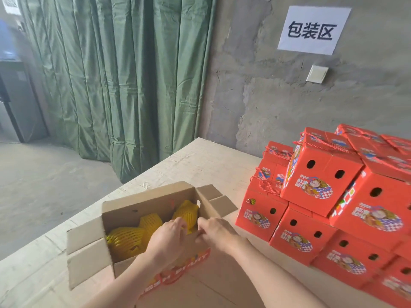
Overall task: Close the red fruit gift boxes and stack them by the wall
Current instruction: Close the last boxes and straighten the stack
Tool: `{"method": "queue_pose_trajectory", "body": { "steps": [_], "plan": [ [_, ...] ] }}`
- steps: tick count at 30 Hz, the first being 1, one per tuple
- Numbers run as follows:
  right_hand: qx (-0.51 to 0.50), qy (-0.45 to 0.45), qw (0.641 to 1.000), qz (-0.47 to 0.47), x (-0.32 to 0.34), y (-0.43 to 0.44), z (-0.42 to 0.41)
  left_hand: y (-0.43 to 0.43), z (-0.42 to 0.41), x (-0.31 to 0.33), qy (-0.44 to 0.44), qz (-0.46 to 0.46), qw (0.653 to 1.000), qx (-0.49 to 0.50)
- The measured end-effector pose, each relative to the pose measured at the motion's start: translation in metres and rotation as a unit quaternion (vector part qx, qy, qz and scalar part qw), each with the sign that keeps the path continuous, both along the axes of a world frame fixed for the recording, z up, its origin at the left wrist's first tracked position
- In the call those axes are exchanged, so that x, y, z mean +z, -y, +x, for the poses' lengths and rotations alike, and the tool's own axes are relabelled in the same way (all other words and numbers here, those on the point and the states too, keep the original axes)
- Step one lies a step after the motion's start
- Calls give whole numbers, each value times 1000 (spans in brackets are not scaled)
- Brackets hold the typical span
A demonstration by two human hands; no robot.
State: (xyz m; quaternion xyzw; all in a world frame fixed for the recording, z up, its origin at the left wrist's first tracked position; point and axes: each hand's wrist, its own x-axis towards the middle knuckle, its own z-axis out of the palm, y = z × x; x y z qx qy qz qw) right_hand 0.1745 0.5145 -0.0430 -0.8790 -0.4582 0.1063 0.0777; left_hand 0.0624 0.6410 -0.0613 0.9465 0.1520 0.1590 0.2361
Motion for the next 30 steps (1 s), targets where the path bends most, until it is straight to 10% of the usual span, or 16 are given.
{"method": "queue_pose_trajectory", "body": {
  "steps": [24,30],
  "plan": [
    [-256,124,958,44,-31,314,-155,241,-41,-6,34,-70,938,-339],
    [-280,47,948,142,-16,355,-175,225,-34,17,79,-105,958,-253]
  ]
}}
